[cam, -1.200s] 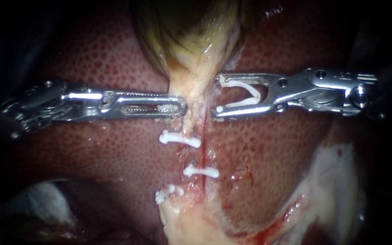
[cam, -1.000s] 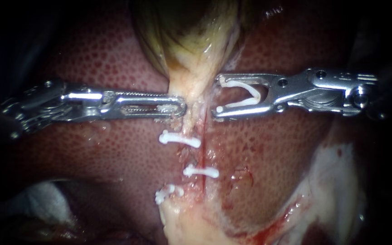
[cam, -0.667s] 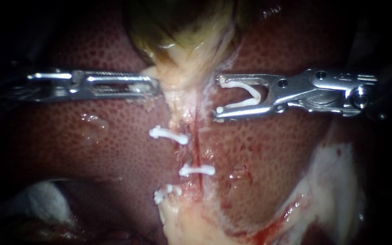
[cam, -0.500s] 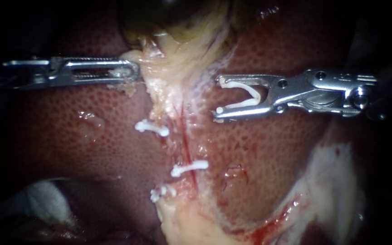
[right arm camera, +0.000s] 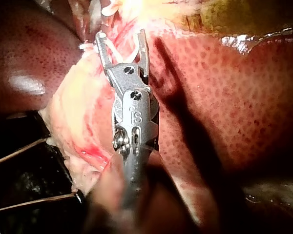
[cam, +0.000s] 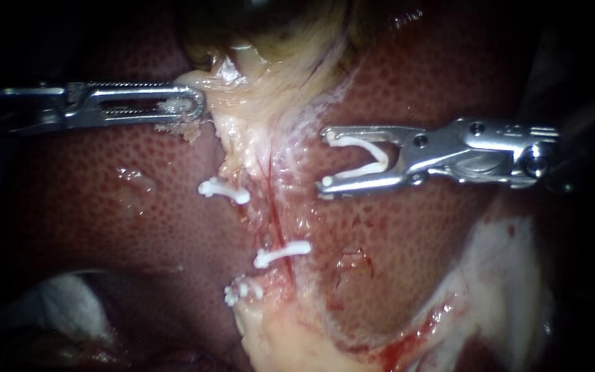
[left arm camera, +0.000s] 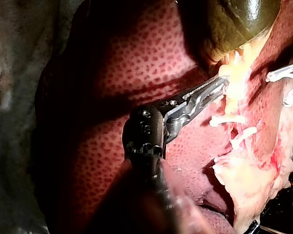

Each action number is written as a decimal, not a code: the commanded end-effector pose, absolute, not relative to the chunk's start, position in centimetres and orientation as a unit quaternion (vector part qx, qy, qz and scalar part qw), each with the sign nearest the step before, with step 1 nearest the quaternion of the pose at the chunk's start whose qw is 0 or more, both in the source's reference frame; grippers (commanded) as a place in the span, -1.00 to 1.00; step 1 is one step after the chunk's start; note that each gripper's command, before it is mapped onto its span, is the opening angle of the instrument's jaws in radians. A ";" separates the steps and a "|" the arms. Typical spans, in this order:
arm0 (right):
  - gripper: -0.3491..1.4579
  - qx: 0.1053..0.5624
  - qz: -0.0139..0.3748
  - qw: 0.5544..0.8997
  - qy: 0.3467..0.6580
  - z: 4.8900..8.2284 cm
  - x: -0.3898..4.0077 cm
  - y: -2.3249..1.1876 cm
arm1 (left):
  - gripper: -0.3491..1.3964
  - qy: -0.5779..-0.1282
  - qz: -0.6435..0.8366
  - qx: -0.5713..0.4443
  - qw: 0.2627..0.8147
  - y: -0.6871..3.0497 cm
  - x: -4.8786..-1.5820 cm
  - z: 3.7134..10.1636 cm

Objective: Clipping second clip right tube

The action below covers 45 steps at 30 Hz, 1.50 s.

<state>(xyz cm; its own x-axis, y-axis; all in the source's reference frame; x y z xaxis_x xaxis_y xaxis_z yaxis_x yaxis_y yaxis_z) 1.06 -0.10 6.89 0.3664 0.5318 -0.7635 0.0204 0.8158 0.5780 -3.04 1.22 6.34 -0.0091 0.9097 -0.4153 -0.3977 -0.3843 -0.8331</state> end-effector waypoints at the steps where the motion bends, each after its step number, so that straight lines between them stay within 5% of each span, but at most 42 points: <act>1: -0.07 0.261 0.161 0.790 0.531 6.97 1.09 -0.16 | -1.00 -0.255 0.663 -0.502 0.493 1.22 -3.05 6.34; 15: -0.07 0.314 0.169 0.803 0.478 7.76 1.45 -0.76 | -1.00 -0.253 0.663 -0.502 0.494 1.19 -3.08 6.31; 45: -0.20 0.389 0.175 0.762 0.486 7.74 1.82 -0.83 | -1.00 -0.253 0.663 -0.503 0.493 1.16 -3.16 6.32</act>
<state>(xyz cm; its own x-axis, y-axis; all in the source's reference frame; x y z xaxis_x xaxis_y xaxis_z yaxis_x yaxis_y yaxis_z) 1.82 -0.83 7.74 0.4643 0.6478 -0.6040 0.1111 0.6340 0.7653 -3.16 1.16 6.32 -0.0079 0.9090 -0.4168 -0.4002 -0.3848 -0.8317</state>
